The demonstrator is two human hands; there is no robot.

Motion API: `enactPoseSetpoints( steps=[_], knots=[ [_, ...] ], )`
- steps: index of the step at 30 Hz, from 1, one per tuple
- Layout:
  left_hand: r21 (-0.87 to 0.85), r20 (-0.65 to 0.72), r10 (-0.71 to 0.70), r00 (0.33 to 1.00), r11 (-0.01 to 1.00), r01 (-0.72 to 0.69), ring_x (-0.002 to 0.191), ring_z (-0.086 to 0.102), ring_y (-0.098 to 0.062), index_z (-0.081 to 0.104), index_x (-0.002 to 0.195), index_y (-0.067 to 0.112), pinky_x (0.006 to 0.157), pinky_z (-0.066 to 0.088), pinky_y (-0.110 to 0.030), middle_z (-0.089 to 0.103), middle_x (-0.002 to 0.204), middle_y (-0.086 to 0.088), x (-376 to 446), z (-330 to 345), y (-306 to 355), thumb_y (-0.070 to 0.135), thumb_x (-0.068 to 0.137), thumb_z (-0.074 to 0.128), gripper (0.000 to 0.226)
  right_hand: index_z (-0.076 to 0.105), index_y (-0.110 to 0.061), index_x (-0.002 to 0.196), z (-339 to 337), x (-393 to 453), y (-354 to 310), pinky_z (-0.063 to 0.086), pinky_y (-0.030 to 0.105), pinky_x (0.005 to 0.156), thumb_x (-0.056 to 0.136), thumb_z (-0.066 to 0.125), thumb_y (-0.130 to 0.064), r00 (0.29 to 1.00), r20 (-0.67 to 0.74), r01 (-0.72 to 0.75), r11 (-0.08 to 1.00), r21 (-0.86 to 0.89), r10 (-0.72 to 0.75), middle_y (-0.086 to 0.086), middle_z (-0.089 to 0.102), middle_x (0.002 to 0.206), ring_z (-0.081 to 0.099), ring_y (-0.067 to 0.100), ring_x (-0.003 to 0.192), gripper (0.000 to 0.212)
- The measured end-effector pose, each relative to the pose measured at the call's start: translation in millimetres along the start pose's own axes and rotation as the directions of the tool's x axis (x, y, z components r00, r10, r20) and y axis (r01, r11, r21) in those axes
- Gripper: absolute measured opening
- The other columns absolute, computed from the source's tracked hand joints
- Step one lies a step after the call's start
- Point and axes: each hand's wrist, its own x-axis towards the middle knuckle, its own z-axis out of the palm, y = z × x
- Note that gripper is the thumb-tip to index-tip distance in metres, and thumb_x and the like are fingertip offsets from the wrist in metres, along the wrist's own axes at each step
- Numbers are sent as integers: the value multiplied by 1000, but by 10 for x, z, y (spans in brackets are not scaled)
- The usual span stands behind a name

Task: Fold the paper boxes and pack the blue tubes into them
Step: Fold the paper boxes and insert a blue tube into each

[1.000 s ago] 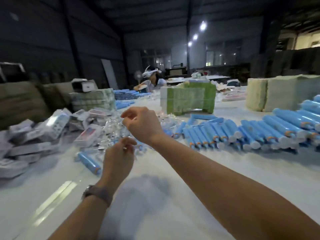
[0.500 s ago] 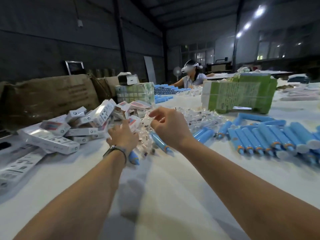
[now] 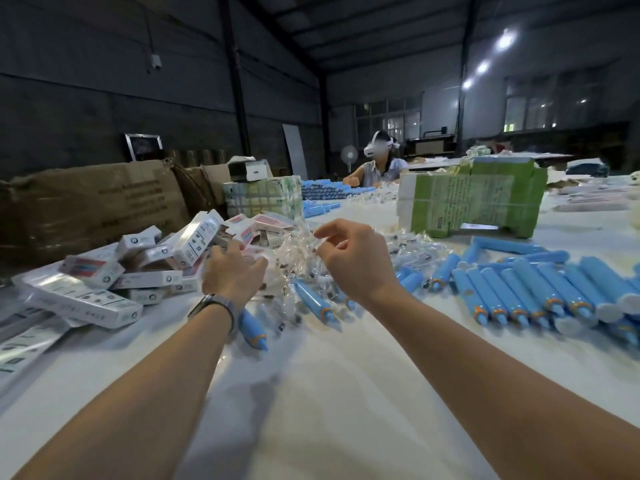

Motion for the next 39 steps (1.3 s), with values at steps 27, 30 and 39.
enactPoseSetpoints(
  steps=[27,30,39],
  knots=[
    [-959,203,505,839,274,67,86,73,-26,46,120,20,73,60,-36,68,95,-4,-1822,-346,924,-5,98,50,33,61,-24,107,-647,-379,126,59,42,81,71,80,-51,991,50,-129,986,106,124,-8,71,96,70,10,86,49],
    [-927,193,459,867,376,7,90,73,-26,47,113,26,74,58,-36,69,108,-7,-1745,-317,820,-3,97,55,34,68,-18,106,-741,-329,127,58,43,81,88,51,-64,966,236,-148,976,160,108,-2,72,98,69,15,88,52],
    [-821,122,489,864,539,-190,86,69,-6,36,99,30,71,57,-24,68,110,7,-1681,-244,722,3,83,65,43,51,-27,131,-1128,-249,723,43,37,90,92,55,-38,936,27,-216,633,-743,351,2,55,132,46,27,125,42]
  ],
)
